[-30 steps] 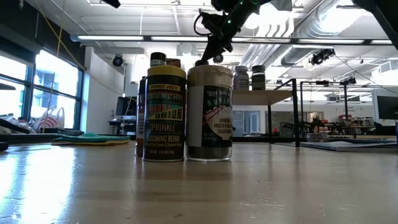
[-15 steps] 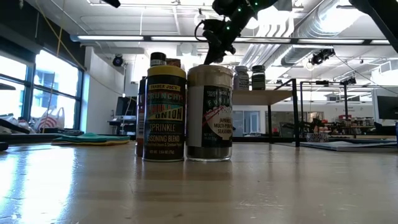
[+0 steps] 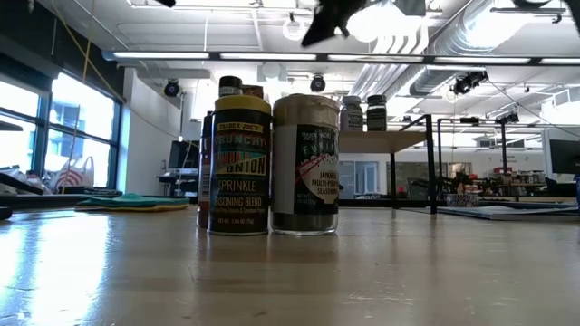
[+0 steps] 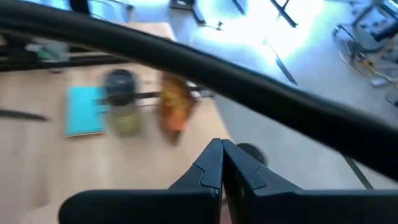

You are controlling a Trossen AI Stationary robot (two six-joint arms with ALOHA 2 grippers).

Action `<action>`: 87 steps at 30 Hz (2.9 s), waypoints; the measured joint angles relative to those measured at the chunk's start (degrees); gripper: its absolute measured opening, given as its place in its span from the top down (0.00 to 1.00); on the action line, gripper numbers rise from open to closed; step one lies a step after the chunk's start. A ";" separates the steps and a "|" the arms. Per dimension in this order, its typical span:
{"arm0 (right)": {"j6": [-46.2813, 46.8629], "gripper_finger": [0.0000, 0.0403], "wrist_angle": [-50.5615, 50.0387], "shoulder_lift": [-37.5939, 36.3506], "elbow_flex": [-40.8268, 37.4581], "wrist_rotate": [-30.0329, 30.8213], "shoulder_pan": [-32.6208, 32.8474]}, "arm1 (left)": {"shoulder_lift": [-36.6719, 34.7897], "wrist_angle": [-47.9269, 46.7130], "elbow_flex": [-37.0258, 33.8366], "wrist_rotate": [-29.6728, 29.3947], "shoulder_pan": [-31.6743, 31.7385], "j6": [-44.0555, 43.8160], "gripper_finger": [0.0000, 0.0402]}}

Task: Shelf spices
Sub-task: Put the golden seasoning bottle under the shelf

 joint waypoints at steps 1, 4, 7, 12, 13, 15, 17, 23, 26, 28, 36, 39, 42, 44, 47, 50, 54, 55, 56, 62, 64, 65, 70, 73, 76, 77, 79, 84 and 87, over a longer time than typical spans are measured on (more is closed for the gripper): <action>0.09 1.00 -0.87 -1.64 -0.66 -0.02 1.18 | 0.00 0.00 0.00 -1.26 -0.88 -0.43 0.35; 0.27 1.00 -2.78 -7.04 -5.12 0.48 5.59 | 0.00 -0.02 0.01 -4.07 -3.64 -1.39 0.35; 2.63 1.00 -1.37 -13.77 -14.13 4.49 12.11 | 0.00 -0.03 0.02 -5.82 -5.91 -2.83 0.35; 10.95 1.00 10.27 -26.23 -34.29 13.80 26.70 | 0.00 0.00 0.02 -7.24 -8.58 -3.40 0.35; 12.63 1.00 13.54 -28.13 -38.40 15.06 29.79 | 0.00 0.03 0.02 -7.70 -8.83 -3.32 0.35; 15.58 1.00 21.02 -31.04 -46.03 16.77 36.00 | 0.00 0.03 0.02 -8.53 -9.06 -2.87 0.35; 16.64 1.00 30.84 -32.70 -52.83 18.46 41.91 | 0.00 0.02 0.02 -9.04 -9.01 -2.04 0.35; 10.18 1.00 65.75 -28.81 -67.92 25.67 54.68 | 0.00 0.03 0.02 -9.26 -8.40 0.18 0.35; 6.25 1.00 75.86 -24.80 -70.41 25.35 57.49 | 0.00 0.03 0.02 -9.88 -8.40 0.94 0.35; 7.30 1.00 78.79 -21.84 -70.75 24.35 58.23 | 0.00 0.02 0.02 -10.07 -8.40 2.23 0.35; 17.27 1.00 80.49 -11.45 -67.65 20.76 56.48 | 0.00 -0.09 0.02 -10.16 -8.40 3.31 0.35; 20.29 1.00 80.25 -9.28 -66.63 20.82 55.16 | 0.00 -0.09 0.02 -10.17 -8.40 3.18 0.35; 23.61 0.97 80.24 -7.74 -66.45 20.73 53.97 | 0.00 -0.08 0.02 -10.13 -8.49 2.08 0.35; 25.36 0.92 79.97 -6.86 -66.45 19.88 53.08 | 0.00 -0.04 0.02 -9.79 -8.49 1.64 0.35; 27.87 0.81 79.51 -5.83 -66.45 17.20 51.80 | 0.00 -0.03 0.04 -9.41 -8.49 0.91 0.35; 30.36 0.69 76.97 -4.87 -66.45 15.27 50.40 | 0.00 0.01 0.04 -9.23 -8.49 0.66 0.35; 29.96 0.53 72.15 -3.75 -66.45 16.44 48.99 | 0.00 0.01 0.04 -9.19 -8.49 0.29 0.35; 29.02 0.50 70.97 -3.70 -66.45 16.47 48.74 | 0.00 0.01 0.04 -9.13 -8.49 0.27 0.35; 28.26 0.46 70.78 -3.70 -66.45 16.46 48.48 | 0.00 -0.01 0.04 -9.12 -8.49 0.27 0.35; 25.41 0.31 71.20 -3.83 -66.41 14.87 46.84 | 0.00 0.01 0.04 -9.10 -8.49 0.20 0.35; 25.64 0.28 71.20 -3.83 -66.41 13.45 46.28 | 0.00 0.03 0.04 -9.10 -8.49 0.17 0.35; 25.74 0.27 71.18 -3.83 -66.41 11.31 45.84 | 0.00 0.02 0.04 -9.10 -8.49 0.15 0.35; 24.06 0.26 72.93 -3.83 -66.41 5.65 44.77 | 0.00 0.01 0.04 -9.10 -8.49 0.16 0.35; 20.16 0.26 75.11 -3.82 -66.41 5.42 44.79 | 0.00 0.02 0.04 -9.09 -8.49 0.16 0.35; 19.25 0.26 76.99 -3.83 -66.41 5.22 44.79 | 0.00 0.03 0.04 -9.07 -8.49 0.16 0.35; 19.25 0.26 77.37 -3.83 -66.40 5.18 44.80 | 0.00 0.01 0.04 -8.93 -8.49 0.16 0.35; 19.23 0.26 77.54 -4.04 -66.39 4.92 44.79 | 0.00 0.01 0.04 -8.75 -8.49 0.16 0.35; 20.03 0.26 76.94 -5.58 -66.39 5.69 43.42 | 0.00 0.01 0.04 -8.68 -8.49 0.18 0.35; 20.40 0.25 76.65 -5.84 -66.39 5.91 42.58 | 0.00 0.01 0.04 -8.66 -8.49 0.18 0.35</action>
